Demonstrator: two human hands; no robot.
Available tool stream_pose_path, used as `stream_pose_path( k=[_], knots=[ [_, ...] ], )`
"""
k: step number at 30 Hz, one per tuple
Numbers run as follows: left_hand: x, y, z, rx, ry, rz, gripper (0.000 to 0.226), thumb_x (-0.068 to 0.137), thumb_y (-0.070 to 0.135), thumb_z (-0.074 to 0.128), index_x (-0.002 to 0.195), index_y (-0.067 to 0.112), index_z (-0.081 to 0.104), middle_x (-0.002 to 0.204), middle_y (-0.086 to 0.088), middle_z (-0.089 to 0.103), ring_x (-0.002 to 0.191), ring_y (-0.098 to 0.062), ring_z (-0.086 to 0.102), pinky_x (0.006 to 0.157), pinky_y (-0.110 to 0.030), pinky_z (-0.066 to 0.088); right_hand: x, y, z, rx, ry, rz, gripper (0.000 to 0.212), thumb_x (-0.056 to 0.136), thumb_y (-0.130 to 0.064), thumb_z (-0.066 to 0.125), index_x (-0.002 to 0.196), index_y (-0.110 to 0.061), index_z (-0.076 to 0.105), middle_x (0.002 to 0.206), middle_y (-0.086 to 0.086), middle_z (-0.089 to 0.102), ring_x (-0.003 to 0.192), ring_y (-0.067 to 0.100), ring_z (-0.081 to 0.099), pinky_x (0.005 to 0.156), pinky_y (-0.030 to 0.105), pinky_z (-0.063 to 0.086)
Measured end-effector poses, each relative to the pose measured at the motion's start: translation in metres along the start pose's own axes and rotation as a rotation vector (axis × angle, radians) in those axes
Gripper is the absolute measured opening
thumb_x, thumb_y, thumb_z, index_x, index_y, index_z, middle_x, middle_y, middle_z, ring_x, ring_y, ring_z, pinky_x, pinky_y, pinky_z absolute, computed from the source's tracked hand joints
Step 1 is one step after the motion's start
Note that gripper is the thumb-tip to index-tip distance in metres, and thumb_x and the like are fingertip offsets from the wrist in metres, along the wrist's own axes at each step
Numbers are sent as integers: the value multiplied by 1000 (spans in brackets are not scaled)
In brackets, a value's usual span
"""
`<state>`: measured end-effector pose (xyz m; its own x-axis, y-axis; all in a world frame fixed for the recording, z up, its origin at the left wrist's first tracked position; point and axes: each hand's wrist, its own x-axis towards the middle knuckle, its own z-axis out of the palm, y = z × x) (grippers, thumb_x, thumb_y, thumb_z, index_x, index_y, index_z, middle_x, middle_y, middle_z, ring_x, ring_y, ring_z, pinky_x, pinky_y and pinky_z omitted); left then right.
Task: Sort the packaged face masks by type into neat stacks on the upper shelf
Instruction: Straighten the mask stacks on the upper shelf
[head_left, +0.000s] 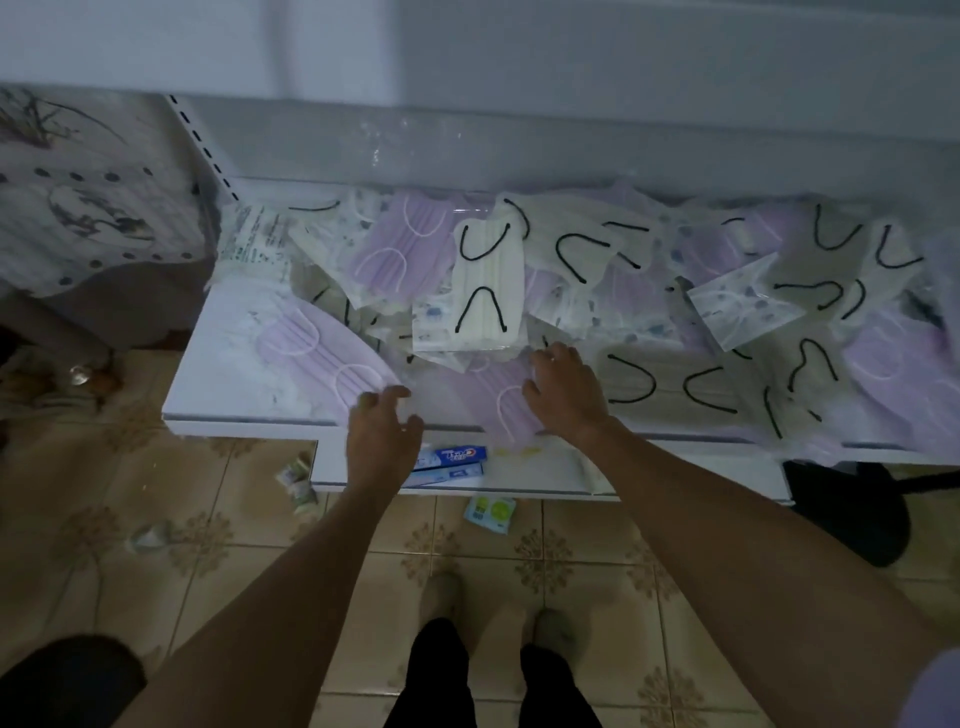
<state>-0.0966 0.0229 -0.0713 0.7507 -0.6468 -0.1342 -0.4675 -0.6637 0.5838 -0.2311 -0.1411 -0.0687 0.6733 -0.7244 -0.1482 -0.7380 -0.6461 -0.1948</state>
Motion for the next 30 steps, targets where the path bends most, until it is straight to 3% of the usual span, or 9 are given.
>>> stream_pose_path(
  k=[3,6,8,11,13,15,19,23,30],
  knots=[
    [13,-16,-20,112,211,-122,36,83,14,61,119,6,58,123,-28,47,110,-42,44,88,-45,40,7,-20,-2,119,139,-117,24,86,-11,50,103,1,62,102,20,61,98,35,58,74,38,47],
    [29,-39,-40,24,51,-396,45,86,26,59,130,17,52,136,-25,38,121,-40,40,101,-44,39,21,-58,-5,165,279,-199,19,73,-15,47,64,-3,60,66,13,58,62,29,59,48,27,45],
    [36,-51,-51,-141,-128,-437,46,86,27,61,130,16,53,130,-24,49,113,-39,52,96,-45,47,33,-87,-9,154,313,-247,25,70,-21,43,58,-5,58,66,11,56,62,28,58,49,26,47],
    [39,-57,-61,-203,-200,-389,43,85,23,64,126,10,58,123,-19,59,110,-36,57,96,-44,47,55,-122,-9,161,257,-297,22,76,-16,51,72,-3,67,102,17,60,95,33,58,78,41,51],
    [42,-59,-62,-315,-182,-430,43,85,22,65,125,8,58,116,-17,62,106,-34,59,93,-43,47,68,-138,-9,66,48,-341,25,85,-19,54,101,-8,70,147,18,32,135,31,31,109,43,30],
    [45,-59,-63,-640,-181,-543,39,86,16,63,122,-1,58,106,-17,62,95,-31,60,87,-41,47,80,-147,-8,-53,-121,-340,32,92,-27,50,119,-18,63,158,10,4,145,26,6,117,44,10],
    [51,-55,-70,-1173,-113,-819,5,90,5,57,93,1,58,95,-11,54,98,-29,59,91,-43,48,84,-156,-3,-230,-186,-268,39,88,-22,54,125,-15,54,144,10,34,134,26,30,111,45,22],
    [55,-38,-70,-1128,-151,-880,15,89,0,54,104,3,51,92,-11,52,88,-26,60,85,-38,47,67,-157,2,-172,-69,-380,29,88,-9,50,116,-8,56,125,8,54,118,25,48,104,40,32],
    [57,-36,-66,-929,-315,-858,22,95,26,44,106,6,47,94,-12,57,77,-22,58,79,-34,44,46,-157,-2,264,-269,-403,36,85,5,53,118,-8,50,107,12,61,99,27,58,75,32,45]
  ],
)
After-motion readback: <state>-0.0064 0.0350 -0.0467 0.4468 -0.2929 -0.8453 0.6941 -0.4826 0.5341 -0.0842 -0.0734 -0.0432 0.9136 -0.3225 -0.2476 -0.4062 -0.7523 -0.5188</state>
